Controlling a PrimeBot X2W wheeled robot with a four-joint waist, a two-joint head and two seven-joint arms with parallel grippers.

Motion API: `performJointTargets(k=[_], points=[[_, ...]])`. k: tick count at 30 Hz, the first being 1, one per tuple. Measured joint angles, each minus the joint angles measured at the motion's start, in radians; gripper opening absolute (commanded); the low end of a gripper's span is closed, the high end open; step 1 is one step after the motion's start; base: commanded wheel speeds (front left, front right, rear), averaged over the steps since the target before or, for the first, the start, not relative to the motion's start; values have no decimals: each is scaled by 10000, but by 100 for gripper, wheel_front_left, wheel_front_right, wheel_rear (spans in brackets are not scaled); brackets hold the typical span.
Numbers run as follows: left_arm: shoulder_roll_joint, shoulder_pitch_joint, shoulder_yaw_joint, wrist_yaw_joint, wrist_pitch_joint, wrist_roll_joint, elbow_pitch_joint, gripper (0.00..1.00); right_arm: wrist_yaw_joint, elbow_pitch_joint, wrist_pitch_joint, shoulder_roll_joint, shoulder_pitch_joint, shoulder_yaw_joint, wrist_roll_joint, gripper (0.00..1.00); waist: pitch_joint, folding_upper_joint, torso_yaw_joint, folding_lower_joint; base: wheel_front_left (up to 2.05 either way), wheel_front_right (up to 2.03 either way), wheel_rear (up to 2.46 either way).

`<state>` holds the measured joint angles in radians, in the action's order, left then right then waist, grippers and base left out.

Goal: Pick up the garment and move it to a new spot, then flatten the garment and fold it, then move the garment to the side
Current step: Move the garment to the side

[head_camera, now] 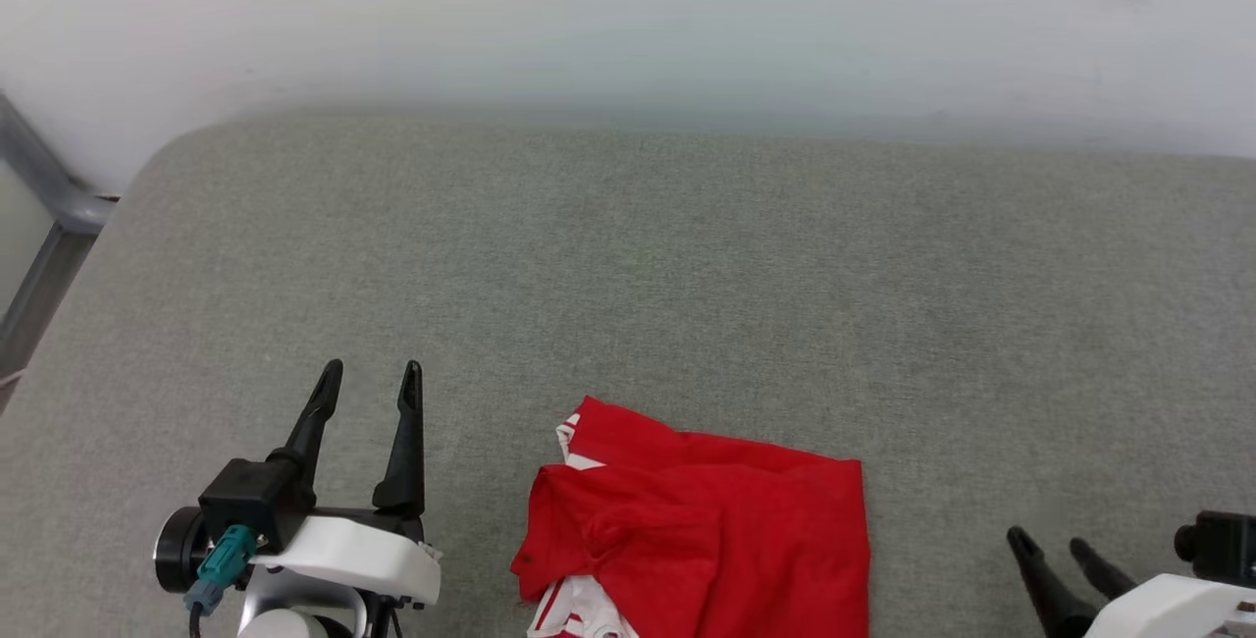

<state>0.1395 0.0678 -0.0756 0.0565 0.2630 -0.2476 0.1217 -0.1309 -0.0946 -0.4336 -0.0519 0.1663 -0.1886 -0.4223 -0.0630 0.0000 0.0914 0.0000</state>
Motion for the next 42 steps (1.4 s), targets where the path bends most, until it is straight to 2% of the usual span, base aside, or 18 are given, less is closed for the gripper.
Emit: performJointTargets(k=[5,15,19,20,21,22,29,34,42], points=[[-224,192,61,161,0,109,-29,100,0,326,-1482,-151,9,566,-1162,100,-275,0,410,0,0,0,0],[-456,678,161,453,0,268,-190,100,-4,1519,-2395,-336,-1046,1967,-2694,100,-1133,0,999,1,0,0,0],[-539,820,224,510,0,322,-176,100,-13,2086,-2817,-435,-1326,2196,-2857,100,-1426,0,1206,1,0,0,0],[-558,830,236,545,0,324,-161,100,-13,2194,-2886,-445,-1401,2257,-2869,57,-1470,0,1253,0,0,0,0],[-568,836,247,554,0,326,-146,100,-13,2286,-2903,-445,-1480,2305,-2932,32,-1509,0,1292,0,0,0,0],[-575,846,268,571,0,328,-128,100,-13,2382,-2943,-437,-1532,2337,-3020,1,-1541,0,1325,0,0,0,0],[-685,872,374,637,0,389,-27,100,-12,2727,-2918,-493,-1833,2648,-3214,0,-1485,0,1407,1,0,0,0],[-734,866,462,665,0,439,0,100,-12,2585,-2715,-757,-1922,2840,-3124,0,-1288,0,1378,1,0,0,0],[-775,572,671,683,0,614,-153,100,-2,1221,-2614,-1755,-2316,3482,-1661,0,-962,0,783,1,0,0,0]])
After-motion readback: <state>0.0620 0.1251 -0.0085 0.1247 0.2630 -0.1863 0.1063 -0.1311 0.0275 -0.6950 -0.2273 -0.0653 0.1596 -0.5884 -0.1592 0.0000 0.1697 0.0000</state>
